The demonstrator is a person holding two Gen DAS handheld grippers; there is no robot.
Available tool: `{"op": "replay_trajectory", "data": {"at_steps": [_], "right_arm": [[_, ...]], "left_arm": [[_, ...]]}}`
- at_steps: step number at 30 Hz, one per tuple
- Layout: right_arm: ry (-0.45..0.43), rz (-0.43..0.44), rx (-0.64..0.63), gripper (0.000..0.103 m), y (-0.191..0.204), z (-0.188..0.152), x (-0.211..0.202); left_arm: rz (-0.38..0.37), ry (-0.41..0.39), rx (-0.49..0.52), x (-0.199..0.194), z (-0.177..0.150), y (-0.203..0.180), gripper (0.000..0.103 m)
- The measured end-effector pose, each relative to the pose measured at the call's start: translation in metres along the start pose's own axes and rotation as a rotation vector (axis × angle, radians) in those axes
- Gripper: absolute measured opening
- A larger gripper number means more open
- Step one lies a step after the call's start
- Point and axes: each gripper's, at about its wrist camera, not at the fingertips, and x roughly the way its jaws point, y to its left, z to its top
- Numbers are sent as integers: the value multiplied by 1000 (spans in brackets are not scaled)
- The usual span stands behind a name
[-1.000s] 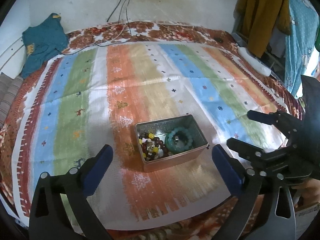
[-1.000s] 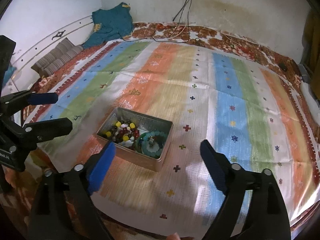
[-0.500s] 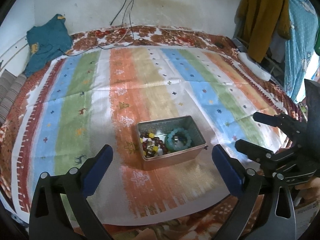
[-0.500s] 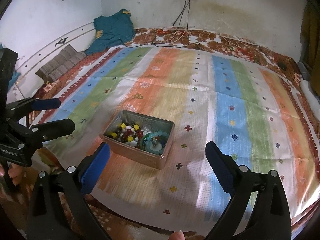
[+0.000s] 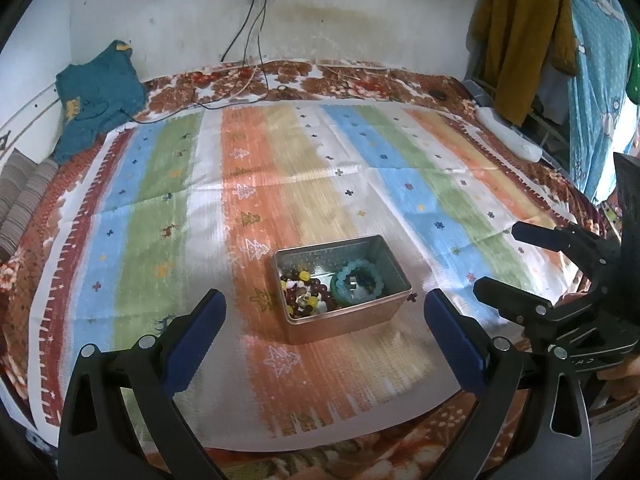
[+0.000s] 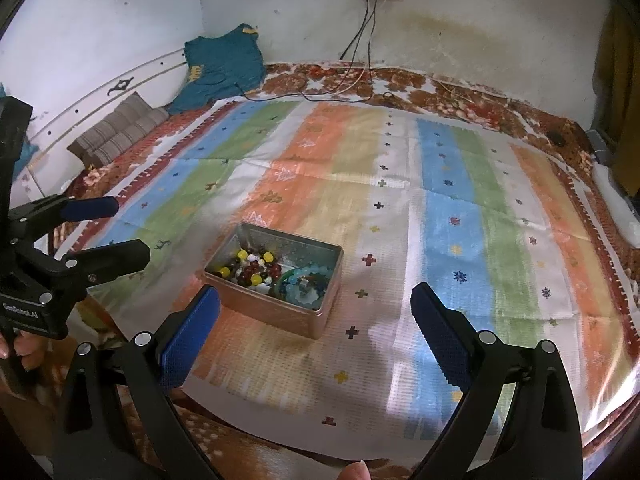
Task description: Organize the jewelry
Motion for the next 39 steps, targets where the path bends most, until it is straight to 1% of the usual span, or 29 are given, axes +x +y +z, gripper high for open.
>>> {"op": "replay_trajectory", "data": {"at_steps": [11,20,25,31,39], "right_arm": [[-7,-15,-10,97,2,-2,-1],[-10,-19,-11,97,2,-1,-2],[-27,-23,-9,97,0,0,-4],[-36,-29,-11,97,-3,0,-7],[-52,-25,-10,97,-4,-2,-11]], "left_arm": [[12,-11,38,-1,-1,-8,97],[17,-15,45,-2,0,-11,97],[25,-20,53,-3,2,-11,97],[12,-30,51,-4,3,-8,97],[20,-37,52,-6,4,-10,97]]}}
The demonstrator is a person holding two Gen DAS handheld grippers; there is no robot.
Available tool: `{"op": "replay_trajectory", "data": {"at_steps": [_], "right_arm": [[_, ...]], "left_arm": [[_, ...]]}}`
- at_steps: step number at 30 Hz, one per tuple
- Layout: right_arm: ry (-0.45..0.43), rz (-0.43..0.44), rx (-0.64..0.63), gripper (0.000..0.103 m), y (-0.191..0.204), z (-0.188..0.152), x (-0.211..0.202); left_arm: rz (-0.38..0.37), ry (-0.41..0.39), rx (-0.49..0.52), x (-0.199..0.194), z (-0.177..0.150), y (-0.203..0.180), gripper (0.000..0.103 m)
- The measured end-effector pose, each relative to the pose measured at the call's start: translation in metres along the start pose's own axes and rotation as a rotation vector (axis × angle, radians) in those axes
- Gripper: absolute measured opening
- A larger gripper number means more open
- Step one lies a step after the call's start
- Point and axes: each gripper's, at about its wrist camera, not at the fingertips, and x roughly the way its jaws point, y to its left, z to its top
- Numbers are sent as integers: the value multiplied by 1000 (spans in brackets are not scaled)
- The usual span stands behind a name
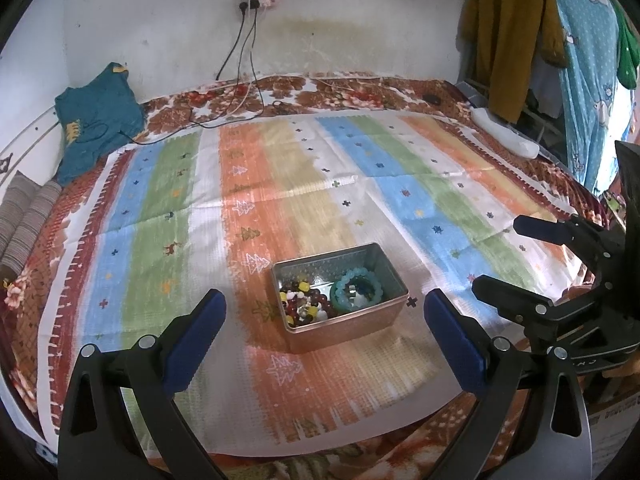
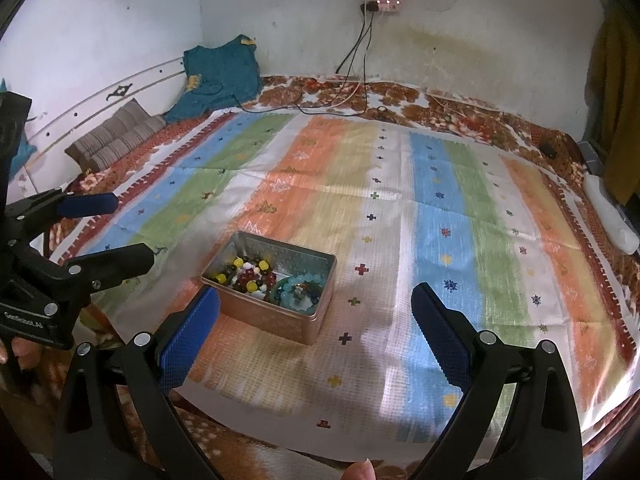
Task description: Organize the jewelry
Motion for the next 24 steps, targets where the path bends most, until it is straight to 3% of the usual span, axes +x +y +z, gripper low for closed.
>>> {"op": "replay_trajectory", "data": {"at_steps": [10,24], "right_arm": [[-10,6,4,98,2,0,-4],[-30,14,8,98,5,1,-8]], "left_arm": [[-37,-26,4,-5,-1,-3,97],[-4,-58,13,-10,-7,-6,97]]}}
